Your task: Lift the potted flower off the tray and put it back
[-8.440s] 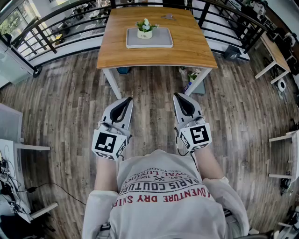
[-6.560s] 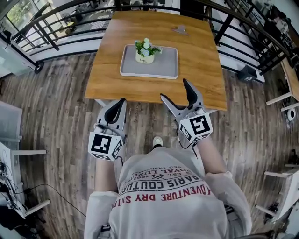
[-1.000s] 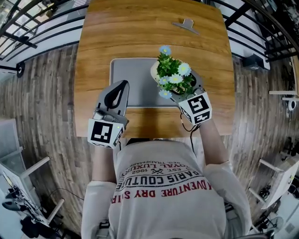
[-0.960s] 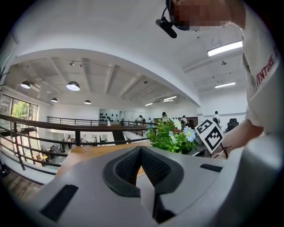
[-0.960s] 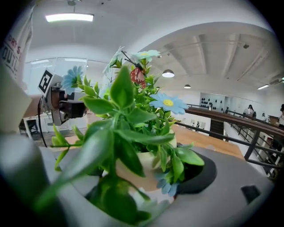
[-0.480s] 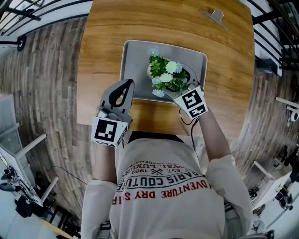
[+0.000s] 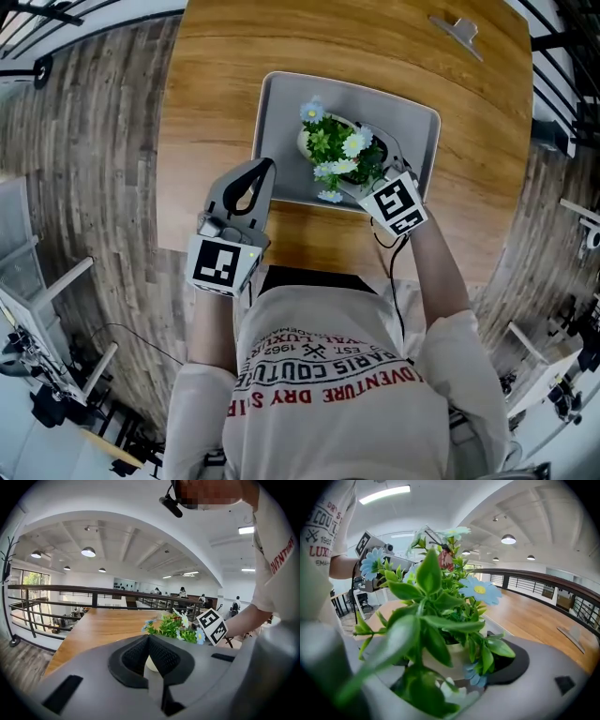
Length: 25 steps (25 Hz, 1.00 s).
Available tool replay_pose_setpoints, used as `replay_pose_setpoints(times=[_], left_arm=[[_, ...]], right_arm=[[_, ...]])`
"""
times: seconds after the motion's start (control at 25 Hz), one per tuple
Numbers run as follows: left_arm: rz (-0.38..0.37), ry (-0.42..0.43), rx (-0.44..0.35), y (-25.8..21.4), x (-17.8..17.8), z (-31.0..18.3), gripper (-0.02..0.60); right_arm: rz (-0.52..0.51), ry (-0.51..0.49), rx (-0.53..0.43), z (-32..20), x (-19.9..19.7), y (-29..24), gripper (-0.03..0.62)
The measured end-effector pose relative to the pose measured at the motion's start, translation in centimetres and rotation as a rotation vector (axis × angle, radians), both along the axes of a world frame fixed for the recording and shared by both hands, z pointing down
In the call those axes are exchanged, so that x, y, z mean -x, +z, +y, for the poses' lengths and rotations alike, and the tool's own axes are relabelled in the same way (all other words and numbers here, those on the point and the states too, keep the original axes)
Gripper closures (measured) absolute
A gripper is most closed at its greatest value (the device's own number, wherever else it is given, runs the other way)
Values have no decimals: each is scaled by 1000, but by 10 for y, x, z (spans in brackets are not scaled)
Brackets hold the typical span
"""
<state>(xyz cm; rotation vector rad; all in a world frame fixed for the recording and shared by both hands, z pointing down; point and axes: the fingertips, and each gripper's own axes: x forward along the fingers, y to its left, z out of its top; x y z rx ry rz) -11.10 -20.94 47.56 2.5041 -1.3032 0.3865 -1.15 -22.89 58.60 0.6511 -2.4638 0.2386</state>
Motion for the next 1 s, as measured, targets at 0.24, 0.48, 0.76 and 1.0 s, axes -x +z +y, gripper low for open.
replay_pose_setpoints(times=[0.24, 0.48, 0.76, 1.0], left_arm=[[-1, -2, 27, 7, 1, 1, 569], [-21, 22, 9, 5, -11, 3, 569], [-13, 28, -48, -22, -18, 16, 569], [-27, 33, -119, -53, -33, 26, 569]], right_arm=[[-43, 0, 9, -3, -2, 0, 126], [-58, 53, -37, -4, -9, -9, 126], [-79, 137, -131, 7, -23, -53, 126], [-122, 192, -239, 21, -46, -109, 128]])
